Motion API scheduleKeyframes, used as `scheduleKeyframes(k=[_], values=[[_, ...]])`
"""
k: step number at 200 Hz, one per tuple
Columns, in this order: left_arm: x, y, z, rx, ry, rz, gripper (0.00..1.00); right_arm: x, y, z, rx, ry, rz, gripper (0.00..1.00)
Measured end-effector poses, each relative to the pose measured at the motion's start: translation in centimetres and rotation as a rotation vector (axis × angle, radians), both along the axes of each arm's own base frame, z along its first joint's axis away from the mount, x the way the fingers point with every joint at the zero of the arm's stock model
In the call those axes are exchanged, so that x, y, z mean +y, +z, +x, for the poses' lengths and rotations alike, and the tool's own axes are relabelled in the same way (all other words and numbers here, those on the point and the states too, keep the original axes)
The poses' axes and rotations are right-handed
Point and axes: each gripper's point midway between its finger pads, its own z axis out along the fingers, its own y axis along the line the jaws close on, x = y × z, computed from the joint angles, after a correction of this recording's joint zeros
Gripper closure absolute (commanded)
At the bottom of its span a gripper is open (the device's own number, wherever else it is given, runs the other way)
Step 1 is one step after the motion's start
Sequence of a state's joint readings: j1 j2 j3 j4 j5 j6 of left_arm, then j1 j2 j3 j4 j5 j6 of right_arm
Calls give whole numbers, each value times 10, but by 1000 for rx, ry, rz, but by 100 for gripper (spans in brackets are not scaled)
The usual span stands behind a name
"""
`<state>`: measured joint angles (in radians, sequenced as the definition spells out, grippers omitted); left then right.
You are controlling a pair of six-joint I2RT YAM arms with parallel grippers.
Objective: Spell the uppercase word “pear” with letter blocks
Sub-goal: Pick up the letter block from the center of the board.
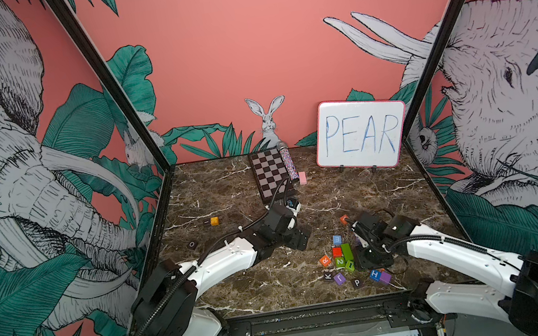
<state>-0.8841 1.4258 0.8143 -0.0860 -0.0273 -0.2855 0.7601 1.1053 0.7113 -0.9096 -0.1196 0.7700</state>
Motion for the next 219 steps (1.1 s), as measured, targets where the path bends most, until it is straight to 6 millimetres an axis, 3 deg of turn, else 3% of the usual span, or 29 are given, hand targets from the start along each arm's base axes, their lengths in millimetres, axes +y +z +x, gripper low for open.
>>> scheduleKeyframes(k=[74,219], values=[[9,-14,-34,41,12,12,1,18,-11,-41,9,87,-36,46],[10,-22,-35,47,31,33,1,16,-49,-35,10,73,-137,55]])
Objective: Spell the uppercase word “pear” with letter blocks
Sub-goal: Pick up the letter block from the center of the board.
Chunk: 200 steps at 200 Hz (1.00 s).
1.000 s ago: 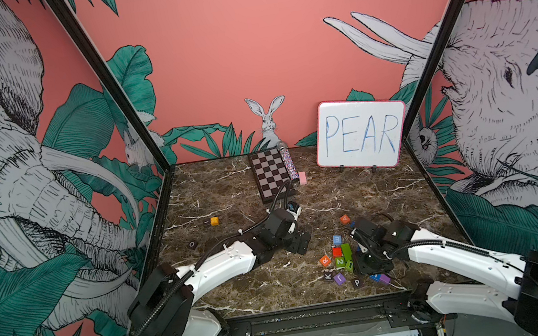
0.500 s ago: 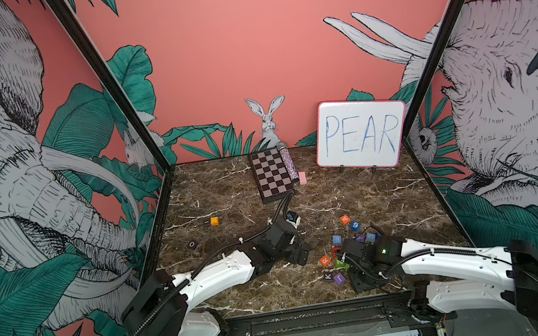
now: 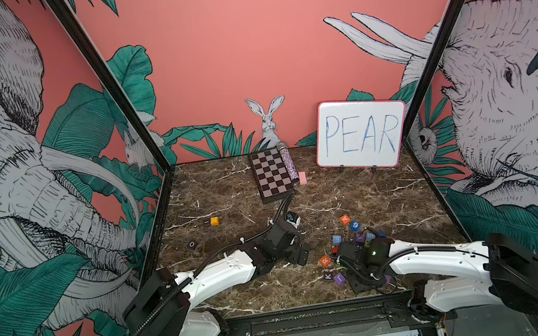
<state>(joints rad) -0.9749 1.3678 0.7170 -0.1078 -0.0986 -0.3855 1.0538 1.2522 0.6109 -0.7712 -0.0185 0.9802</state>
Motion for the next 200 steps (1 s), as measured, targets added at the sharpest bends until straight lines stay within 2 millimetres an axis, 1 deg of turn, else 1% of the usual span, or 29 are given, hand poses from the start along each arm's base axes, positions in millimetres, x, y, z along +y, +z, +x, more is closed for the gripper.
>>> scheduleKeyframes(k=[40,60,124,162,184,200], values=[[1,0,1,-5,5,3,1,3,-4,3,-6,-1,4,58],[1,0,1,-7,7,4,1,3,-5,4,-8,-1,5,63],[2,-3,2,-9,6,19,1,0,-6,5,-8,-2,-15,65],[-1,-7,7,-11,10,37,1,-3,8,12,-48,-1,-25,67],[-7,-4,13,-23,14,43,1,0,20,24,-74,-21,-16,68],[-17,-1,21,-32,7,48,1,0,28,35,-90,-37,-13,68]])
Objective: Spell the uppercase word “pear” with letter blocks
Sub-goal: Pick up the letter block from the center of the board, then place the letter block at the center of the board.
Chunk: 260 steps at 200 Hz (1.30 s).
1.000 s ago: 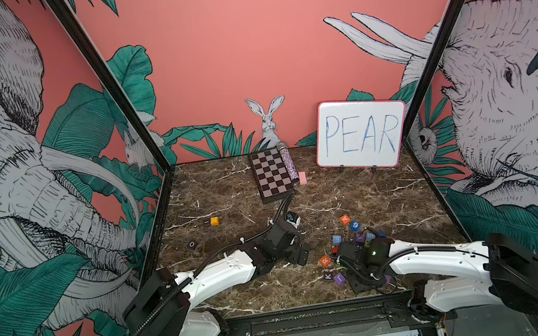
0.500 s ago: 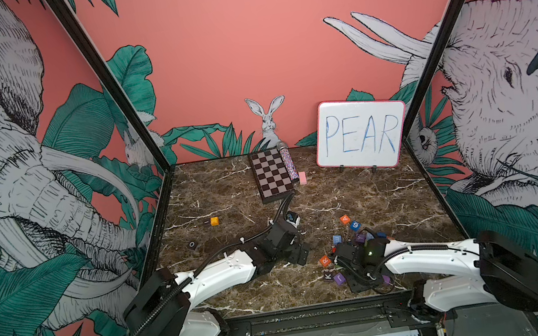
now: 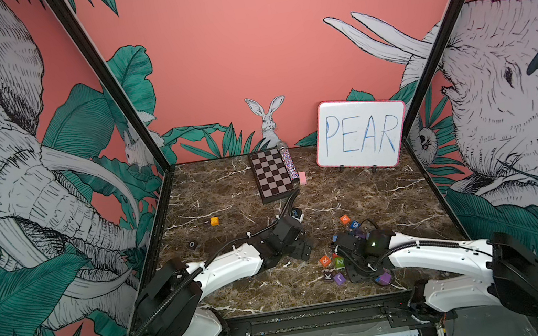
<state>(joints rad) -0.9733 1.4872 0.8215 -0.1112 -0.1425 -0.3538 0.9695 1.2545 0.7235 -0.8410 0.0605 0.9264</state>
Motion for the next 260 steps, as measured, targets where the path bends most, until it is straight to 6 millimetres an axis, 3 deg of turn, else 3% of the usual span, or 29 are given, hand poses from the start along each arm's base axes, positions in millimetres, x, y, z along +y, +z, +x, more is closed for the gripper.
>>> scheduleKeyframes(k=[32,72,114,169,260], values=[[-22,11,25,-11,-7,-16,1,3,14,26,-26,-23,5,68],[-29,15,59,7,14,-44,1,-5,19,61,-27,-70,1,70],[-50,18,90,1,-8,-56,1,-12,23,102,-31,-126,30,71],[-69,19,102,7,-40,-78,1,-23,18,147,-36,-160,55,72],[-72,16,116,20,-33,-92,1,-34,9,202,-71,-197,78,73]])
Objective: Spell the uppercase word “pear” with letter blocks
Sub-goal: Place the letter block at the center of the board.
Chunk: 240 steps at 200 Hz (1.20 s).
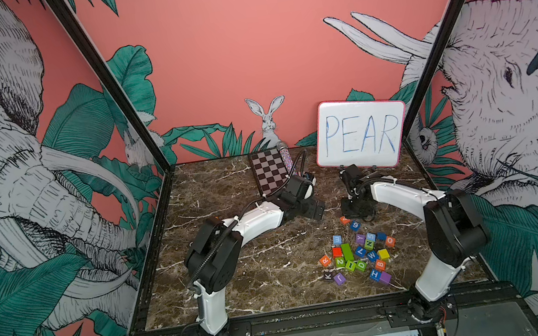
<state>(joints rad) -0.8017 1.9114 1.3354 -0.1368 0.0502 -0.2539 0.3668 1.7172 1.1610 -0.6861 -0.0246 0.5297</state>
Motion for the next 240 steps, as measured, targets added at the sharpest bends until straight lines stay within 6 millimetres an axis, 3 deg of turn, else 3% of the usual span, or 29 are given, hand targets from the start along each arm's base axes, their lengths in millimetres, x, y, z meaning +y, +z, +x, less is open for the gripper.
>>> scheduleKeyframes(k=[77,135,193,240], values=[[4,-11,6,24,5,5,1,-5,-10,26,-3,-26,7,73],[9,-21,14,45,15,5,1,-9,-17,58,-18,-53,10,73],[9,-22,26,65,16,-23,1,-12,-6,91,-68,-67,22,73],[11,-22,29,64,22,-24,1,-7,-14,112,-57,-63,23,73]])
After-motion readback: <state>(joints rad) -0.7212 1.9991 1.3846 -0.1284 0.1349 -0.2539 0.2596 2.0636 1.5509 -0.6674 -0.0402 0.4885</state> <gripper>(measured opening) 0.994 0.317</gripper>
